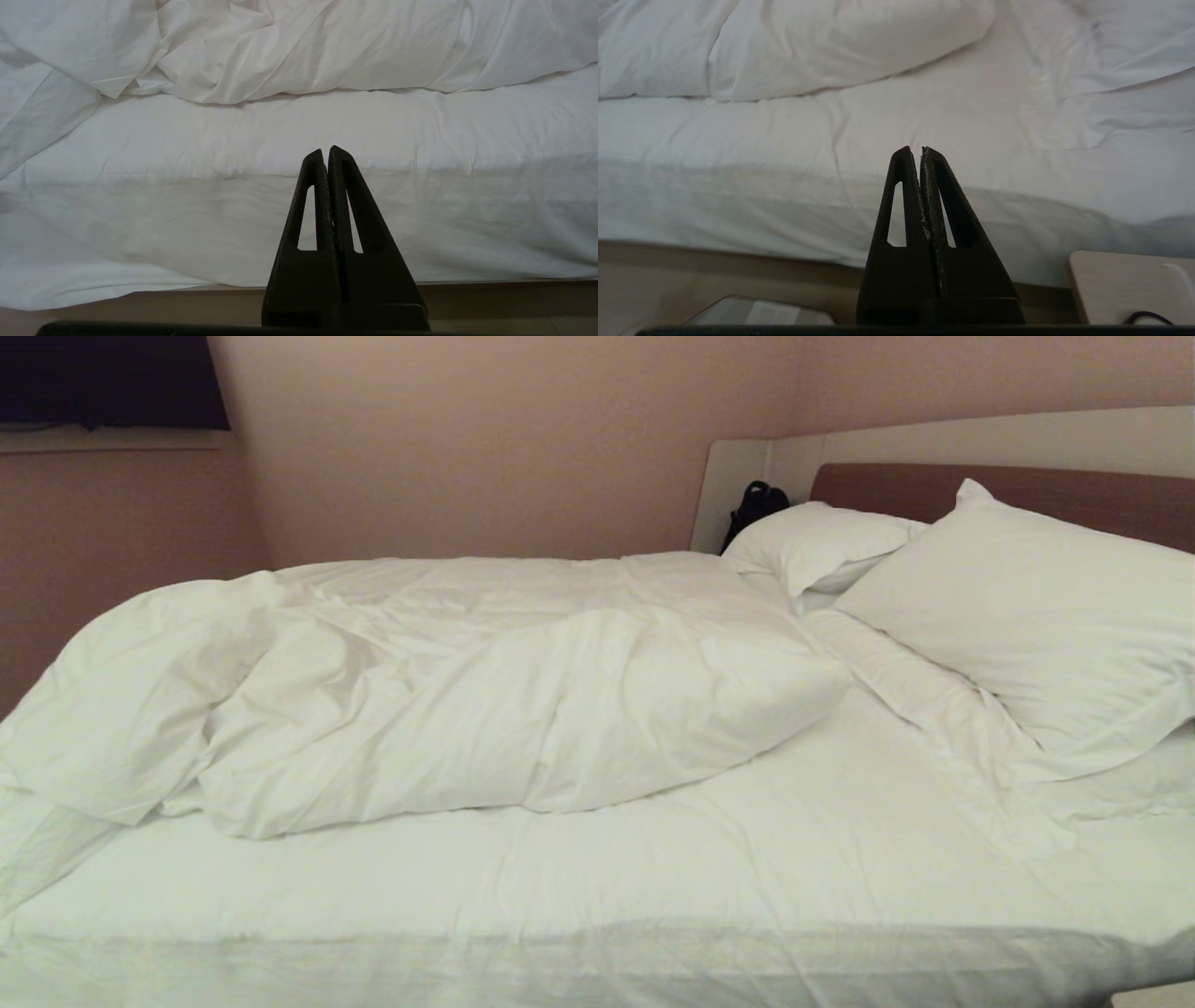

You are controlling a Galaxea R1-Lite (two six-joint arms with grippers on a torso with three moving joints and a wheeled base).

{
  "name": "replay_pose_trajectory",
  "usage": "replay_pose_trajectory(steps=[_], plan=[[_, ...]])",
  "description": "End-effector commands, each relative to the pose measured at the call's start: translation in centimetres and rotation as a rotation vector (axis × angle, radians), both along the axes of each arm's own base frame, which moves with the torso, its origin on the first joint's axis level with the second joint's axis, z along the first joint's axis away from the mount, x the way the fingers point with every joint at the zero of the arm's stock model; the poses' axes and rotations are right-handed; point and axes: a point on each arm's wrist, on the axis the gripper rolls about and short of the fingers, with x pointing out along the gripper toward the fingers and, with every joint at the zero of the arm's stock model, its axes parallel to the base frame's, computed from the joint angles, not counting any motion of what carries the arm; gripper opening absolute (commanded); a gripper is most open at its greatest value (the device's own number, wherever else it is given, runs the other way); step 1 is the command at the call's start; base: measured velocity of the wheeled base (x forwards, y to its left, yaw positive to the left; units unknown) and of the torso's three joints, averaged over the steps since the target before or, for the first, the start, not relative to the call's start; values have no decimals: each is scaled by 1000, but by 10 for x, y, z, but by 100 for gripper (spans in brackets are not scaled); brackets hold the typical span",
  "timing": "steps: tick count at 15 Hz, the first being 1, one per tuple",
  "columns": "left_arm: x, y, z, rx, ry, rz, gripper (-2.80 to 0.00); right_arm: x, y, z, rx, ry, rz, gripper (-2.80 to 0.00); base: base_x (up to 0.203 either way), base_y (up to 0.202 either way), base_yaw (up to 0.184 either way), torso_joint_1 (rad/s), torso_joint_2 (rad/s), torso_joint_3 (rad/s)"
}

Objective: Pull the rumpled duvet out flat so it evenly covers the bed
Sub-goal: Hold the folded corner of the quilt

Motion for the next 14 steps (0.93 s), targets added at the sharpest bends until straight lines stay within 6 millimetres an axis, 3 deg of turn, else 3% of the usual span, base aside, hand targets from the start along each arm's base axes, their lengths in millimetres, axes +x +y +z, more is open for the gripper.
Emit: replay_pose_trajectory(steps=[1, 7, 10, 14], plan=[[0, 0, 0, -1, -1, 0, -280, 44, 1, 28, 39, 54, 44, -280, 0, 0, 0, 0, 0, 0], [0, 0, 0, -1, -1, 0, -280, 168, 4, 126, 263, 13, 59, -280, 0, 0, 0, 0, 0, 0], [0, 0, 0, -1, 0, -1, -280, 218, 9, 137, 371, 48, 79, -280, 0, 0, 0, 0, 0, 0], [0, 0, 0, 0, 0, 0, -280, 289, 14, 124, 446, 93, 108, -280, 0, 0, 0, 0, 0, 0]])
